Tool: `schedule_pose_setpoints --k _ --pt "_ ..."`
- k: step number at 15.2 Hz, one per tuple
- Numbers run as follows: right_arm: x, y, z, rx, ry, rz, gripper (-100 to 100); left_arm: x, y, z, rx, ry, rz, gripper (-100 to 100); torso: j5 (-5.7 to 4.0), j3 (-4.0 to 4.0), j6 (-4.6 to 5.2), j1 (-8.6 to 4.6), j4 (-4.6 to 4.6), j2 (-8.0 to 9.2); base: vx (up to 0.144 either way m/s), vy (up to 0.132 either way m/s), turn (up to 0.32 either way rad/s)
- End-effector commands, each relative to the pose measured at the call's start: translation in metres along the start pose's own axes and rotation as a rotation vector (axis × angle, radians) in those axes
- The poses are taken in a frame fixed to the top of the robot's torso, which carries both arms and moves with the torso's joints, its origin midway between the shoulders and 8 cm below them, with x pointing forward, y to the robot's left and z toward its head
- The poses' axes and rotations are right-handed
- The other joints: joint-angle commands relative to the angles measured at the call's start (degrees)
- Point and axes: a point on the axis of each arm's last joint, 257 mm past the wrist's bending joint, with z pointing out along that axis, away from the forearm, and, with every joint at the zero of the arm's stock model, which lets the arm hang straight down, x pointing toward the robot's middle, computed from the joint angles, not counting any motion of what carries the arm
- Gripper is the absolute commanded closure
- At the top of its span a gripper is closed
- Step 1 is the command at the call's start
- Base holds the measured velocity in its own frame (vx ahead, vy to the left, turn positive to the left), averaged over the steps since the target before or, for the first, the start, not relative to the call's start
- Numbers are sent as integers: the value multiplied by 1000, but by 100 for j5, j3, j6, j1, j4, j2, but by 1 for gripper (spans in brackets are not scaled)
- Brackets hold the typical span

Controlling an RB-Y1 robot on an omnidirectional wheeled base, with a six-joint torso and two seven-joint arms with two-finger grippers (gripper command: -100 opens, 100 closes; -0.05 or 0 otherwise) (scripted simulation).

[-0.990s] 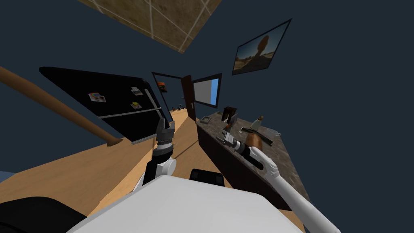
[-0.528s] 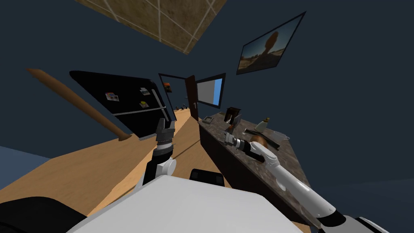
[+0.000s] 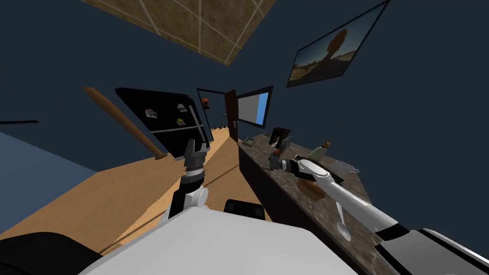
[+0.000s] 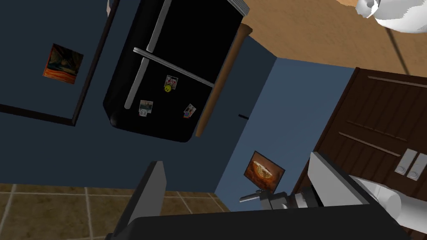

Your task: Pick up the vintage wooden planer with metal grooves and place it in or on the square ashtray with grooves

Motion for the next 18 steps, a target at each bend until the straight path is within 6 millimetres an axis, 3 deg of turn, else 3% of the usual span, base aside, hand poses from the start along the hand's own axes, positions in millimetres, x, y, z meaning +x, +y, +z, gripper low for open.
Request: schedule_pose_setpoints --k 1,2,5,6,7,8,10,11,12,14,15,18 --pt "15 -7 -9 -27 60 -60 -100 0 0 0 0 0 0 0 0 0 0 0 0 0 0 -12 127" --pt "29 -9 -21 -62 117 -112 -100 0 0 0 0 0 0 0 0 0 1 0 0 0 2 -10 173" --pt "45 -22 -36 -87 192 -174 -100 0 0 0 0 0 0 0 0 0 2 -1 0 0 0 -14 127" --pt "61 -27 -53 -117 254 -213 -100 0 0 0 0 0 0 0 -1 0 2 -2 0 0 0 -14 163" --pt "59 -31 -52 -115 256 -224 -100 0 0 0 0 0 0 0 0 0 0 -2 0 0 1 -15 124" --pt "72 -36 -69 -146 316 -262 -100 0 0 0 0 0 0 0 -1 1 2 -1 0 1 2 -14 145" --pt "71 -41 -69 -141 318 -270 -100 0 0 0 0 0 0 0 -1 1 2 -2 0 1 3 -16 74" --pt "82 -50 -87 -166 378 -310 -100 0 0 0 0 0 0 0 -1 0 3 -1 0 0 2 -10 75" --pt "81 -50 -87 -166 378 -311 -100 0 0 0 0 0 0 0 -1 0 2 0 0 0 1 -10 104" --pt "98 -68 -123 -209 487 -379 -100 0 0 0 0 0 0 0 1 0 0 1 1 0 3 -15 194" --pt "99 -68 -123 -210 490 -379 -100 0 0 0 0 0 0 0 1 0 0 -1 0 0 6 -24 141" --pt "115 -91 -176 -264 631 -448 -100 0 0 0 0 0 0 0 0 0 2 -5 1 -1 5 -26 142"
